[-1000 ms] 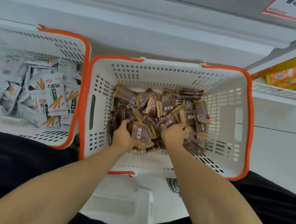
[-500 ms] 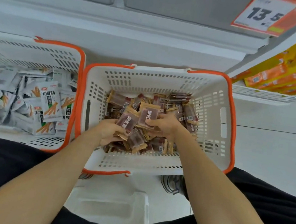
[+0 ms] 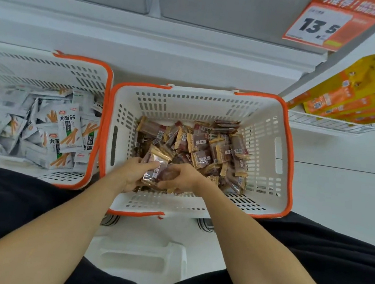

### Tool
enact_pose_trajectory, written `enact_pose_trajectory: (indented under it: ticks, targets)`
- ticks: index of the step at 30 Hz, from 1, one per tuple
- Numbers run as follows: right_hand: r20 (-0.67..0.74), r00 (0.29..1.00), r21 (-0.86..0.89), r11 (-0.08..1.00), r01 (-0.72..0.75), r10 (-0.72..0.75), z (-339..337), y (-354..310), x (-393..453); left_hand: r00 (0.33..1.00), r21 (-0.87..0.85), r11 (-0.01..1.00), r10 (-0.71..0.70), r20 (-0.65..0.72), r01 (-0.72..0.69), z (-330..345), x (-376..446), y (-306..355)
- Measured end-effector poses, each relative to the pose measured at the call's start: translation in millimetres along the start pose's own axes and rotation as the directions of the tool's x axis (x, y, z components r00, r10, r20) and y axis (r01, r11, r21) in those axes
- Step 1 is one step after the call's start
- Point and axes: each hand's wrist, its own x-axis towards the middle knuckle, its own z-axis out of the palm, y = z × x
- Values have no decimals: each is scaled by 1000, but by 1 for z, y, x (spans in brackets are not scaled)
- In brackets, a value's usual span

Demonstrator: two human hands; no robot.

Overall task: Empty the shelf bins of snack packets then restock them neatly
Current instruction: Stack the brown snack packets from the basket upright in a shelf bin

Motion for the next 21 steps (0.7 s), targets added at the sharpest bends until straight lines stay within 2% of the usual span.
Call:
enact_pose_trajectory:
  ticks: [4,10,13,15,17,21]
  targets:
    - [-323,945,-187,975,-117,52,-8,23,10,997,69,997,-35,-69,40,-16,11,-9]
    - [-257,948,-14,980,-200,189,19,28,31,995,58,997,-48,-93,54,-17,1,-11]
    - [-221,947,194,963,-190,231,9,19,32,989,19,997,-70,-129,73,-16,5,-16]
    - [-337,931,240,969,-56,137,1,9,26,992,-47,997,-65,-111,60,-11,4,-16]
    - [-437,899,148,985,92,-18,4,-3,17,997,-174,983,-66,-48,56,-7,5,-15]
    - [-354,896,6,957,289,-268,29,-15,7,998,-304,952,51,24,-41,-5,1,-6]
